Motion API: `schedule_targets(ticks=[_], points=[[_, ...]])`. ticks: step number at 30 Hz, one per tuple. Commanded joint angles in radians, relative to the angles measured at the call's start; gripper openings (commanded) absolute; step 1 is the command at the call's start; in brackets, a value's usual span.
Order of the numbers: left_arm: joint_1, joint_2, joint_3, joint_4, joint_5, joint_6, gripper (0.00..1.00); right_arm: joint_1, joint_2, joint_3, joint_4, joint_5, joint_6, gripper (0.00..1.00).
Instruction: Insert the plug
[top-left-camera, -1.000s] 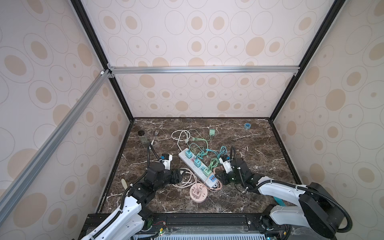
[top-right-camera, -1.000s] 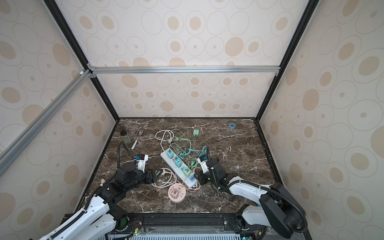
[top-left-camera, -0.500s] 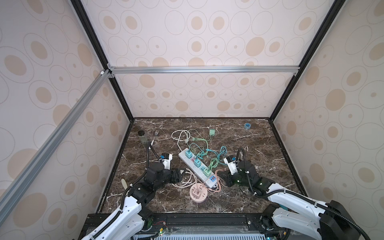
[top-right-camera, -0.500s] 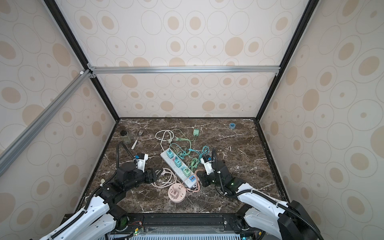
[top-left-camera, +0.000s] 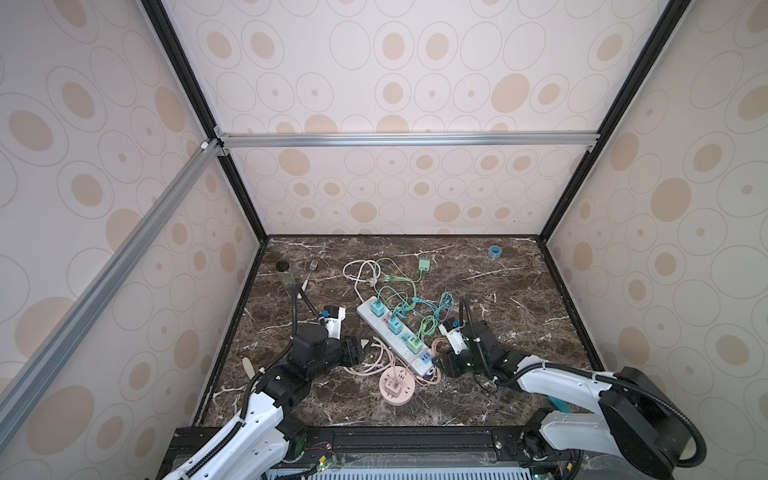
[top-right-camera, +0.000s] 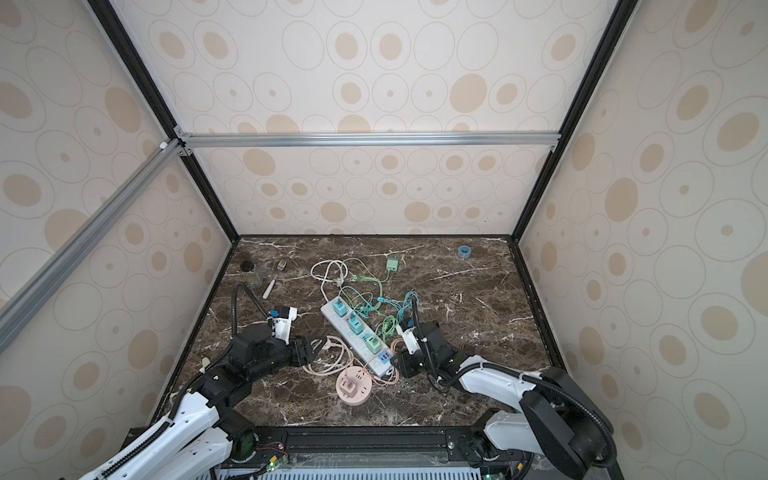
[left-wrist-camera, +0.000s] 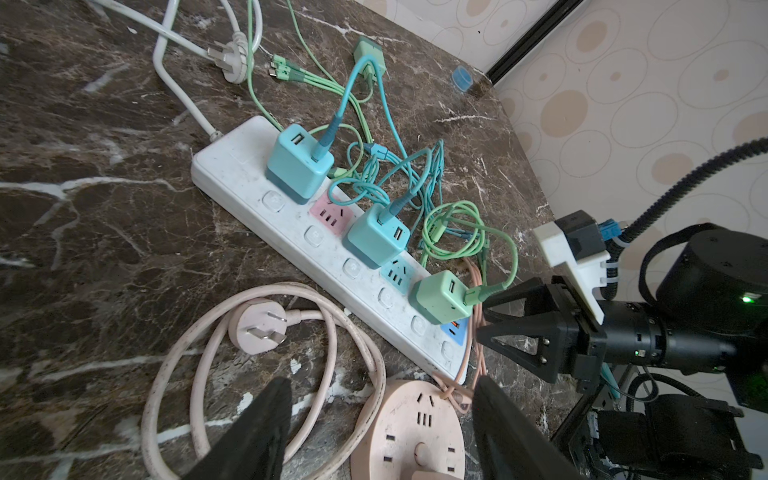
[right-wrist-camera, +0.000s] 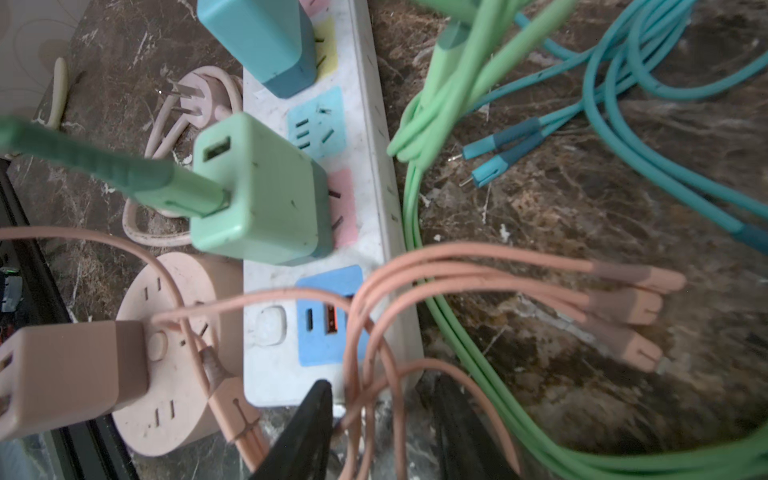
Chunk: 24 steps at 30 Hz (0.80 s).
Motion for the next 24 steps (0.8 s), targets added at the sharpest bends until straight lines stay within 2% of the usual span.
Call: schedule_targets(ticks=[1, 8, 14, 24], points=[[0.012, -0.003, 0.016, 0.004, 0.011, 0.026, 0.69, -0.003, 0.051, 0.032, 0.051, -0.007, -0.022, 0.44], [0.013, -0.005, 0.019, -0.002, 0.008, 0.032, 0.69, -0.003, 0.099, 0.055, 0.095, -0.02, -0.015, 0.41], [0.014, 0.004, 0.016, 0.003, 0.005, 0.037, 0.69, -0.003, 0.109, 0.06, 0.106, -0.02, -0.01, 0.22], [0.014, 0.003, 0.014, 0.002, 0.003, 0.038, 0.69, -0.002, 0.055, 0.041, 0.079, -0.008, -0.004, 0.08]])
